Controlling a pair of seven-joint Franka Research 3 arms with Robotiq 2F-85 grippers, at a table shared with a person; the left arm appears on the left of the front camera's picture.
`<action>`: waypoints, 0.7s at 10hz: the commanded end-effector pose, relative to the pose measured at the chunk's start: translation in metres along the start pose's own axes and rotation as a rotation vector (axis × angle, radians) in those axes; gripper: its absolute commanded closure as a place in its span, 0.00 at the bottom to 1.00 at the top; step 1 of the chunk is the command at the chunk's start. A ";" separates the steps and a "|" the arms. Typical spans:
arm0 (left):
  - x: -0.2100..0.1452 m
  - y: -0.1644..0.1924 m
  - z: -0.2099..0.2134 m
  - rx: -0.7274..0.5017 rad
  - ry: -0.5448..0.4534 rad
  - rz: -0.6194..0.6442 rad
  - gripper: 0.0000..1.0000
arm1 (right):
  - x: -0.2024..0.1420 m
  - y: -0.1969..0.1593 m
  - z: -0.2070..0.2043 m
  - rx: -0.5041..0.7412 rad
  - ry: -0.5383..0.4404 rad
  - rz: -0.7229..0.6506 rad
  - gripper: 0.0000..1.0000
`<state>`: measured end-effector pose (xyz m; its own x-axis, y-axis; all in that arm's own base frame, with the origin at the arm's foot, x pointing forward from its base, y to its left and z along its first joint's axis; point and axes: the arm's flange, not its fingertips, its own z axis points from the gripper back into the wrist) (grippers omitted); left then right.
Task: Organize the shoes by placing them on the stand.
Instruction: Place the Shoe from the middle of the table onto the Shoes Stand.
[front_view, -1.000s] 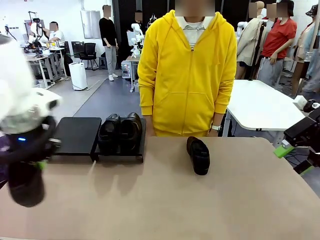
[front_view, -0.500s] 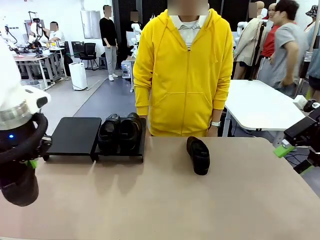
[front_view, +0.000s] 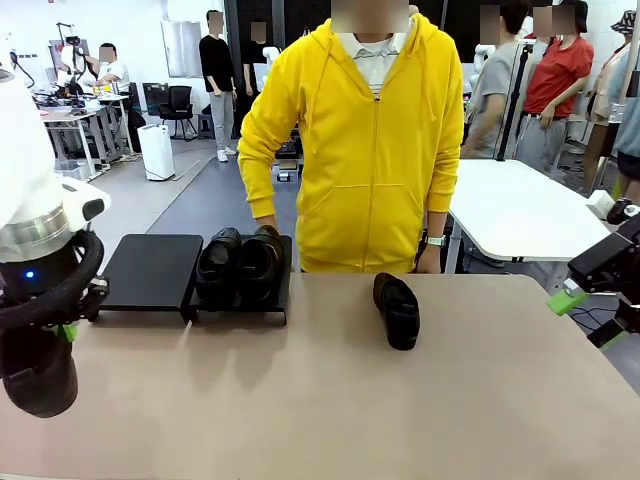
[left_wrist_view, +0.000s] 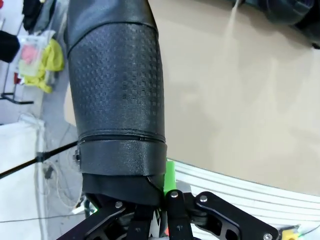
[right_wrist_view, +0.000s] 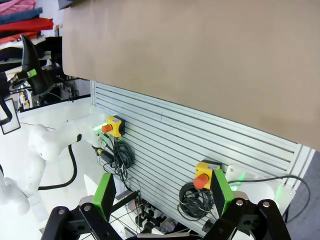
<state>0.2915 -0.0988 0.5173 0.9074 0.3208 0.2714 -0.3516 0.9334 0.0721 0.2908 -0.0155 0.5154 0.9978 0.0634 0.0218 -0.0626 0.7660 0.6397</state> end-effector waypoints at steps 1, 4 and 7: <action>0.073 0.005 0.017 0.029 0.038 -0.022 1.00 | 0.002 0.000 0.004 0.009 0.008 0.024 0.00; 0.190 -0.009 -0.005 0.042 -0.051 -0.221 1.00 | 0.002 0.000 0.004 0.009 0.008 0.024 0.00; 0.268 -0.036 -0.064 0.050 -0.254 -0.386 1.00 | 0.002 0.000 0.004 0.009 0.008 0.024 0.00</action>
<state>0.5476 -0.0425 0.5260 0.9219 -0.0613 0.3825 -0.0355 0.9698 0.2412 0.2906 -0.0155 0.5166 0.9976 0.0656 0.0214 -0.0641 0.7654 0.6403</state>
